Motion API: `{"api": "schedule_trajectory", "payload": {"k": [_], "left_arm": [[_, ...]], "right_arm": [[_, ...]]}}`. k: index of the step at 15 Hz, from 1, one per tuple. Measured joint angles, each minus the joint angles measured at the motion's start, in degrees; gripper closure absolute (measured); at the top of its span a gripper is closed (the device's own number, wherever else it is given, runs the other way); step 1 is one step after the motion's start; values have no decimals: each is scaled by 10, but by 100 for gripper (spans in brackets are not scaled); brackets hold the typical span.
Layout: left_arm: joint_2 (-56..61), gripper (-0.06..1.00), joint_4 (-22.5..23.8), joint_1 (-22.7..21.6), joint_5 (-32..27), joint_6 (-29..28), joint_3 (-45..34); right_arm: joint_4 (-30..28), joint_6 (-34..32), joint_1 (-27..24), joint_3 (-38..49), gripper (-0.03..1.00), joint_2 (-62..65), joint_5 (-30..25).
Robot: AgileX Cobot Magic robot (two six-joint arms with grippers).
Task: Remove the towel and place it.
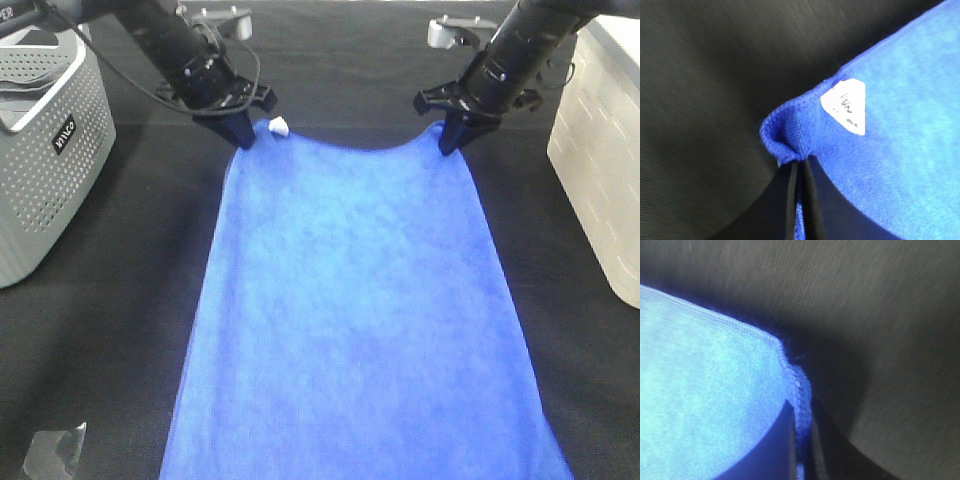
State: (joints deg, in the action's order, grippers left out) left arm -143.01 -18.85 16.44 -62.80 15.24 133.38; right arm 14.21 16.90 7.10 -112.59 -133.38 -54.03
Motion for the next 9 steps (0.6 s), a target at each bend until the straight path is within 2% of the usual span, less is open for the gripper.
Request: {"api": "schedule_trajectory", "payload": {"k": [4,9], "left_arm": [[0,94,59,0,0,0,65],[0,94,76,0,58,7,90]], "right_arm": [[0,0,0,-46,97,0,34],[0,0,0,-58,97,0,96]]}}
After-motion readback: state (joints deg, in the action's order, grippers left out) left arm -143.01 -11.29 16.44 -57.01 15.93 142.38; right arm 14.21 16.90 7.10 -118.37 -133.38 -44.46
